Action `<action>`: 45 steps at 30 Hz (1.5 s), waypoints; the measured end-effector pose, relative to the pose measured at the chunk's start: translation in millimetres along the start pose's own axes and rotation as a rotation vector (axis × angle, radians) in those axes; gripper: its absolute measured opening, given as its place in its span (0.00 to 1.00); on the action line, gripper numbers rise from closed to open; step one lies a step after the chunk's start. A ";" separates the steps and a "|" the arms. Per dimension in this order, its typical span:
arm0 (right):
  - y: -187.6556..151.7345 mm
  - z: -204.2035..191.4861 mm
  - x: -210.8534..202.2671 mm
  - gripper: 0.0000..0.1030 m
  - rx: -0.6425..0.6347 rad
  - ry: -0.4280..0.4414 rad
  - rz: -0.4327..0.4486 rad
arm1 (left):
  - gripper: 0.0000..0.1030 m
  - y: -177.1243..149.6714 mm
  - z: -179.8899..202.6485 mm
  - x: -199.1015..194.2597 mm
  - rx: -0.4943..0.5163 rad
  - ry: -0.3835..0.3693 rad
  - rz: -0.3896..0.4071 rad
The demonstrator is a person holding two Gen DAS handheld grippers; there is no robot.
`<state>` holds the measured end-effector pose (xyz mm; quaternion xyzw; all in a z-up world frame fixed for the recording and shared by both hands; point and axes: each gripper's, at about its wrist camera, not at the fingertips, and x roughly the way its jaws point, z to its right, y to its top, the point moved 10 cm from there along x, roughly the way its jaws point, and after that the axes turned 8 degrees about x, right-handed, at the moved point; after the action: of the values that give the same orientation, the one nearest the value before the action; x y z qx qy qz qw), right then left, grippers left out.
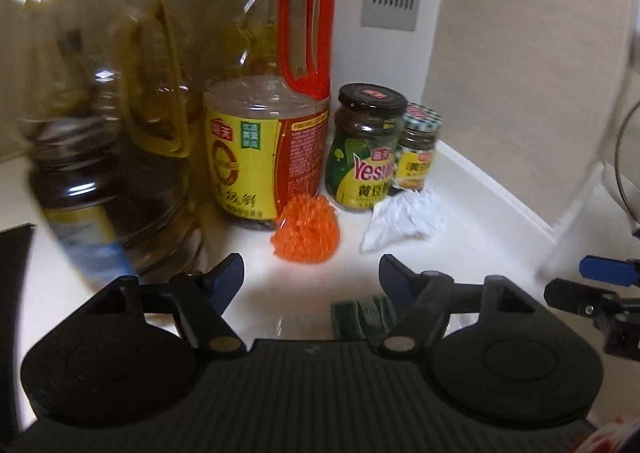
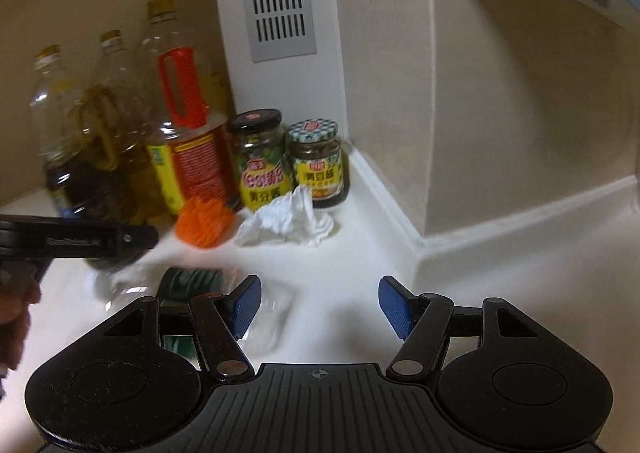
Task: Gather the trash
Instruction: 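Grasp the orange scrubber with the left gripper while the right gripper grasps the crumpled tissue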
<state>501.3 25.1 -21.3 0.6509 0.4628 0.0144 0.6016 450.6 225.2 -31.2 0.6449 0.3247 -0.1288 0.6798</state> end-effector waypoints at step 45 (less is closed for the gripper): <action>33.3 -38.5 118.7 0.08 -0.006 0.054 -0.060 | 0.26 0.2 -11.0 -2.4 -0.002 -0.004 0.029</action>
<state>566.5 133.4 -48.0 0.6344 0.4982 0.0153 0.5909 445.9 235.2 -29.1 0.6486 0.3139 -0.1200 0.6829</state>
